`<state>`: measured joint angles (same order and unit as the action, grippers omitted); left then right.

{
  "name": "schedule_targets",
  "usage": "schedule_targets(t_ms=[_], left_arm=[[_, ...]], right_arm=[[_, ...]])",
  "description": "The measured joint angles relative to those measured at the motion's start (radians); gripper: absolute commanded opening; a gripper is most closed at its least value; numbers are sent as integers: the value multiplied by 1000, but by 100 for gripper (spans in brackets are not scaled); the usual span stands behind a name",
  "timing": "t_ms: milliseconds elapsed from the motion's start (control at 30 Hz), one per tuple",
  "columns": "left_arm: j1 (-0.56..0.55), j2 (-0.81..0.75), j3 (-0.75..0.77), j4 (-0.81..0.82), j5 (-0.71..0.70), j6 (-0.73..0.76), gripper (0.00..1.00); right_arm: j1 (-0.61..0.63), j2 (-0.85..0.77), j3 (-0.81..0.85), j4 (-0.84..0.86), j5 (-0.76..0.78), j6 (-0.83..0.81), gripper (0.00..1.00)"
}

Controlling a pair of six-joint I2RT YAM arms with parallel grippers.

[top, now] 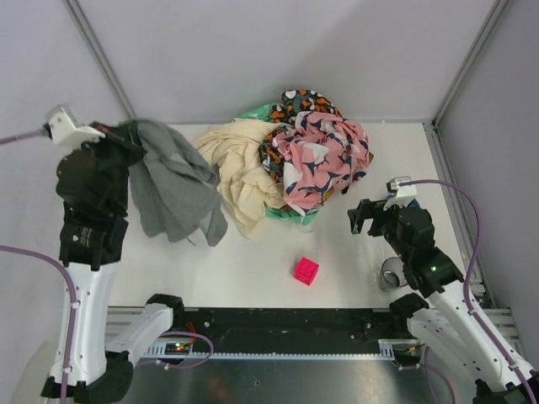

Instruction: Pick out a specific cloth from the pile

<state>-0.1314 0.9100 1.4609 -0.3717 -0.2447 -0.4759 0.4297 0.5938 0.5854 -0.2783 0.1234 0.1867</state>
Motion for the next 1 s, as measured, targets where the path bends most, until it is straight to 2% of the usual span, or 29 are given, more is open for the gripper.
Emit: schedule_targets(t_ms=[233, 433, 633, 667, 700, 733, 767, 800, 833, 867, 1000], left_arm=[[0, -145, -249, -118, -297, -60, 1], [0, -183, -345, -177, -429, -132, 1], [0, -198, -492, -208, -472, -220, 1], [0, -199, -528, -214, -473, -238, 4], [0, -199, -552, -219, -472, -251, 15], [0, -196, -583, -221, -467, -267, 35], [1, -192, -612, -224, -460, -280, 66], [1, -185, -643, -227, -448, -295, 83], [2, -173, -671, -235, -431, -309, 91], [2, -160, -693, -243, -413, -319, 95], [3, -85, -720, -287, -323, -337, 99]], right_arm=[[0, 3, 0, 0, 0, 0, 99], [0, 9, 0, 0, 1, 1, 99], [0, -2, 0, -1, 13, 5, 99], [0, -5, 0, -1, 17, 8, 99], [0, -8, 0, -1, 21, 11, 99], [0, -11, 0, -1, 24, 14, 99], [0, -13, 0, -1, 28, 17, 99], [0, -17, 0, -2, 31, 21, 99], [0, -21, 0, -2, 35, 23, 99], [0, -25, 0, -2, 40, 25, 99], [-1, -50, 0, -5, 65, 43, 99]])
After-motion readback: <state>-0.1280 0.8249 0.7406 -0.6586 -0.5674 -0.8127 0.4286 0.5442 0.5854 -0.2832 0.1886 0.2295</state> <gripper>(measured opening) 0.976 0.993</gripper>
